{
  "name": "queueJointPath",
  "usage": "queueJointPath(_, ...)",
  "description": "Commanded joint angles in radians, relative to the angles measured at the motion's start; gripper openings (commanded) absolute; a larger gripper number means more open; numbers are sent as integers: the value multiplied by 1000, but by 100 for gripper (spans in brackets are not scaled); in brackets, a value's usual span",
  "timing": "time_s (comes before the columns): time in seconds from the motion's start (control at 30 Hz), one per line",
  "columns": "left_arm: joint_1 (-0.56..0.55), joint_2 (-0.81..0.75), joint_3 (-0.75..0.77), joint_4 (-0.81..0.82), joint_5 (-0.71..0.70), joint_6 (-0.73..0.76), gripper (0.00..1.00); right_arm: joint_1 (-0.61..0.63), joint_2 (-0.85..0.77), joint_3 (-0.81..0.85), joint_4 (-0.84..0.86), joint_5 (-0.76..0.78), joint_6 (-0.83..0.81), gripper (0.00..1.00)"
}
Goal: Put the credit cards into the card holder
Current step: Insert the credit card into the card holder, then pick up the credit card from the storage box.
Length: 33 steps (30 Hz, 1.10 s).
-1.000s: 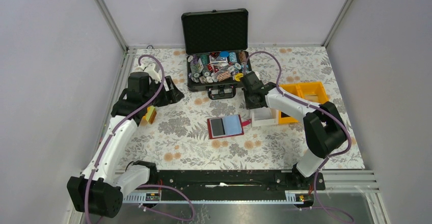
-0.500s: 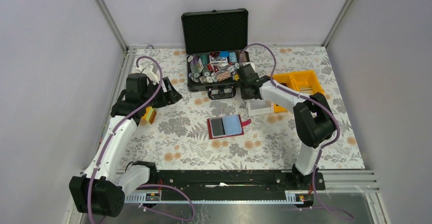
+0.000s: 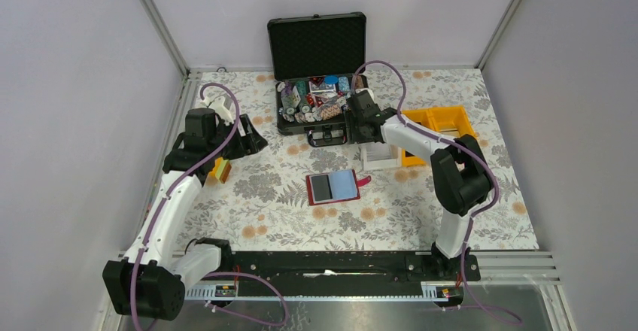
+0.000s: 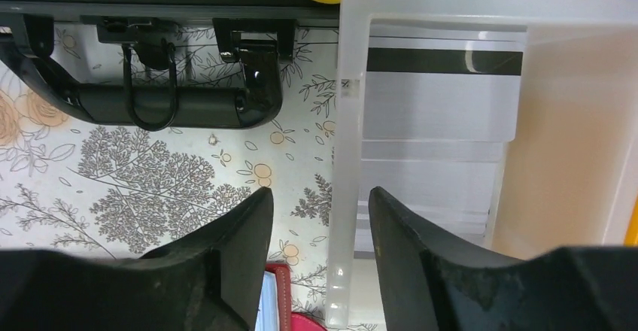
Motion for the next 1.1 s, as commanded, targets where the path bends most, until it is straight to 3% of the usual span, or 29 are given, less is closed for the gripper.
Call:
queueJointPath(0.0,7,-18,21,17,-50,37,72,0,-90,13,6,19,71,60)
queueJointPath(0.17,7,-15,22,3,-91,49,72,-5,-215,-62,-20,87,278,64)
queueJointPath(0.53,-56,-62,2,-11,-197,76,73,-25,-365,-320,104,278,832,65)
queueJointPath(0.77,-82,-86,-8,-1,-205,73,73,-30,-276,-320,75,356,1074,65)
queueJointPath(1.07,-97,-92,-16,-1,-205,73,73,-43,-173,-240,25,427,1198,64)
